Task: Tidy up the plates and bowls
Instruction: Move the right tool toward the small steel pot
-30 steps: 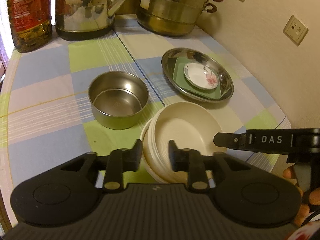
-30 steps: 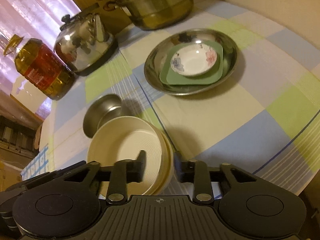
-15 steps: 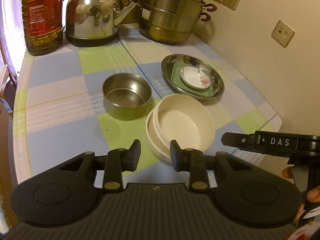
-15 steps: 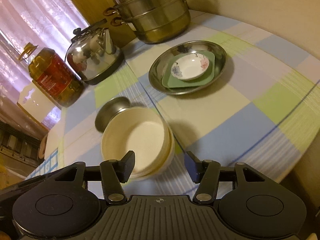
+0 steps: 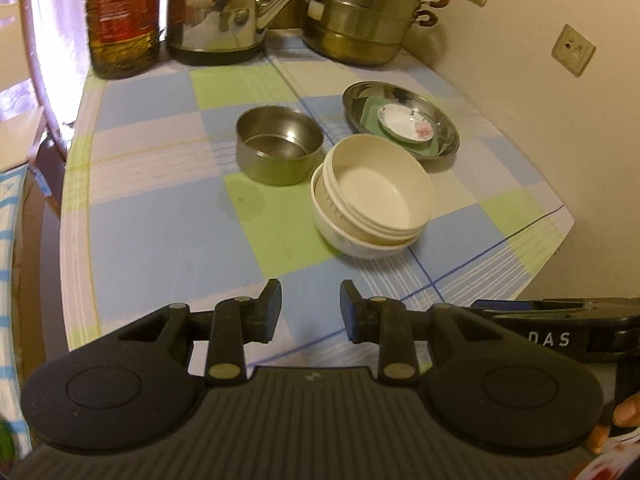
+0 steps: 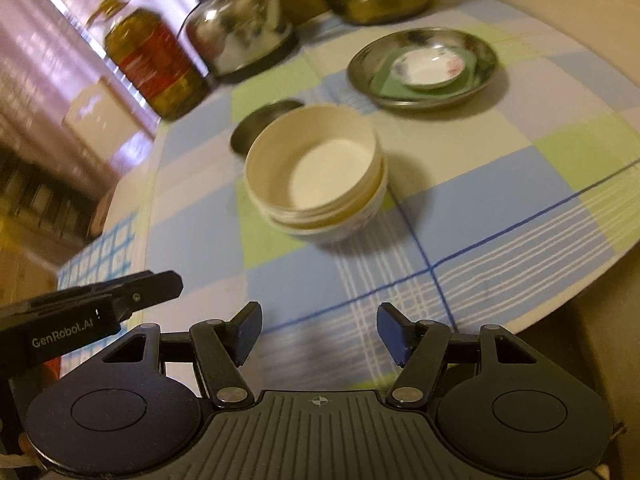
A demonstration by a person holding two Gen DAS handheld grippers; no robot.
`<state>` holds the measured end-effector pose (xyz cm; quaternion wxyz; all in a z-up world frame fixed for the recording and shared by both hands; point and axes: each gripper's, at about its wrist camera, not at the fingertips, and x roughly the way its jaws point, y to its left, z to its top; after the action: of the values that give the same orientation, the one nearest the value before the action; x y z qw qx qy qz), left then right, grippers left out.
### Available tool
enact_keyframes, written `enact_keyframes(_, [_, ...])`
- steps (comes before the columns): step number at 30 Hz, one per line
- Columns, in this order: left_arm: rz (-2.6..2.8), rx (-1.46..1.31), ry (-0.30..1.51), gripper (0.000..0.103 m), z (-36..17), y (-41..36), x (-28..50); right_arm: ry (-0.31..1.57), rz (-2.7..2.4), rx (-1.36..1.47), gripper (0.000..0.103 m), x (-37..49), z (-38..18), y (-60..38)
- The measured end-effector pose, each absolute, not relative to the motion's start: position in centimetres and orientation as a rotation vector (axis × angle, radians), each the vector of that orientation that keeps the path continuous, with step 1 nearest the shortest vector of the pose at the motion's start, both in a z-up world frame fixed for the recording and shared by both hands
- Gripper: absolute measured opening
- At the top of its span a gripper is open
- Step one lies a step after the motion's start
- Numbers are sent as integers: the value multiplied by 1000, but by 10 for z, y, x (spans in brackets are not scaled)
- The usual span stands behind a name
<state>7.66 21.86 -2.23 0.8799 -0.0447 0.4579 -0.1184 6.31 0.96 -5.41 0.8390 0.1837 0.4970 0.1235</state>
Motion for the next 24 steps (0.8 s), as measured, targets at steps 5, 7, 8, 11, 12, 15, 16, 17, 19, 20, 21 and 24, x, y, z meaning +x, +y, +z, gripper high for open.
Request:
enact_keyframes(5, [-180, -119, 969, 28, -23, 206, 61, 1077, 342, 349, 64, 64, -57, 1])
enact_keyframes(7, [-156, -132, 970, 28, -23, 198, 56, 1078, 366, 330, 64, 61, -56, -7])
enact_keyframes(8, [-146, -138, 969, 28, -22, 193, 54, 1079, 375, 327, 64, 61, -56, -12])
enact_keyframes(11, [-123, -149, 962, 28, -20, 179, 48, 1080, 398, 319, 64, 60, -55, -26])
enact_keyframes(12, [-116, -152, 961, 28, -19, 174, 46, 1078, 407, 314, 64, 60, -54, -31])
enact_keyframes(15, [-90, -168, 958, 28, -19, 159, 40, 1072, 432, 298, 64, 60, -51, -44])
enact_keyframes(16, [-83, -174, 956, 28, -18, 155, 38, 1070, 439, 294, 64, 61, -51, -49])
enact_keyframes(17, [-74, -179, 954, 28, -18, 151, 36, 1069, 445, 290, 64, 61, -50, -53])
enact_keyframes(19, [-56, -187, 951, 28, -18, 144, 33, 1066, 459, 283, 64, 62, -49, -60])
enact_keyframes(20, [-48, -192, 950, 28, -18, 141, 32, 1065, 467, 277, 64, 63, -49, -64])
enact_keyframes(21, [-39, -197, 950, 28, -19, 139, 31, 1066, 475, 272, 64, 64, -50, -68])
enact_keyframes(24, [-15, -211, 947, 28, -20, 130, 28, 1071, 495, 265, 64, 66, -52, -77])
